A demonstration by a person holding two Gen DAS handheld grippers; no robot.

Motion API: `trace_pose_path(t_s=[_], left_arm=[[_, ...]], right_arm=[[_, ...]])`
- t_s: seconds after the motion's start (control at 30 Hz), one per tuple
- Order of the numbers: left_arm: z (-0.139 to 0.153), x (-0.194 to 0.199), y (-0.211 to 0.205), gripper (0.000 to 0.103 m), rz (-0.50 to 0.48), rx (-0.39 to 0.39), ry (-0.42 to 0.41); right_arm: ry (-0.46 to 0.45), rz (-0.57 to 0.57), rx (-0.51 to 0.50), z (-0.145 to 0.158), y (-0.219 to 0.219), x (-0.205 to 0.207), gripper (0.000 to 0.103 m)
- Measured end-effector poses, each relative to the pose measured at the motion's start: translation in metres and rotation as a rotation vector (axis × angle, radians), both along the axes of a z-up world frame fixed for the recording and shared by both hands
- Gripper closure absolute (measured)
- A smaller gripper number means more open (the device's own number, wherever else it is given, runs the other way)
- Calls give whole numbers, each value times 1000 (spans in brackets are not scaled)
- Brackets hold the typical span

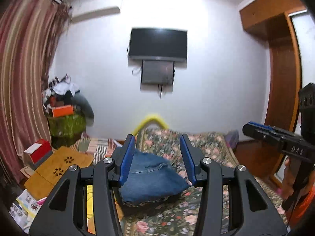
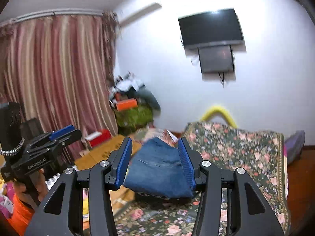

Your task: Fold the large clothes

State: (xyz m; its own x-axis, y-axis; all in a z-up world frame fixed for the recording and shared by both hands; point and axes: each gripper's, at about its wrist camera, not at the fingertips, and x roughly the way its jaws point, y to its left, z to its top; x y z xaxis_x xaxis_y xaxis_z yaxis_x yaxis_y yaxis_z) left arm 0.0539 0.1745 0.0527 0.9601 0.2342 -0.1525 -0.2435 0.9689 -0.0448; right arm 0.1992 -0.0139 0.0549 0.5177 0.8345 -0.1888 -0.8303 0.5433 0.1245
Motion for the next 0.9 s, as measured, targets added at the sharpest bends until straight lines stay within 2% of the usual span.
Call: trace_pose_path(t_s=[0.1,0.2,0.27,0.33,0.43,0.5,0.57,0.63,0.67,0.9], left_arm=[[-1,-31,-23,56,28,26,-45],[-8,-52,-40,47,52,45,-72],[-11,-59,-47,36,78,55,-81],[-16,-67,-52,20,111,55,-86],[-23,-76,-54,12,152,52,-92],[-26,-80,-53,8,179,49,-92],[-28,-82,-51,6,199,49,-90],[-31,-85,-51,5,208,49,-84],[-33,-86,-50,5,208,46,-82],[-42,-87,-44,5,205,14,-65]], right_arm=[[-48,-10,15,0,-10,-31,58],[-75,-32,16,-6,-15,-51,56],[-83,-48,19,-10,-15,-62,49],[-74,-65,40,-15,-19,-65,33],[-63,-97,57,-18,-18,-69,19],[-63,-115,45,-18,-15,-69,18],[-71,-134,27,-18,-13,-71,14],[-86,-165,19,-19,-12,-75,2],[-94,-178,18,-20,-13,-76,0],[-98,-199,-7,-23,-15,-76,0]])
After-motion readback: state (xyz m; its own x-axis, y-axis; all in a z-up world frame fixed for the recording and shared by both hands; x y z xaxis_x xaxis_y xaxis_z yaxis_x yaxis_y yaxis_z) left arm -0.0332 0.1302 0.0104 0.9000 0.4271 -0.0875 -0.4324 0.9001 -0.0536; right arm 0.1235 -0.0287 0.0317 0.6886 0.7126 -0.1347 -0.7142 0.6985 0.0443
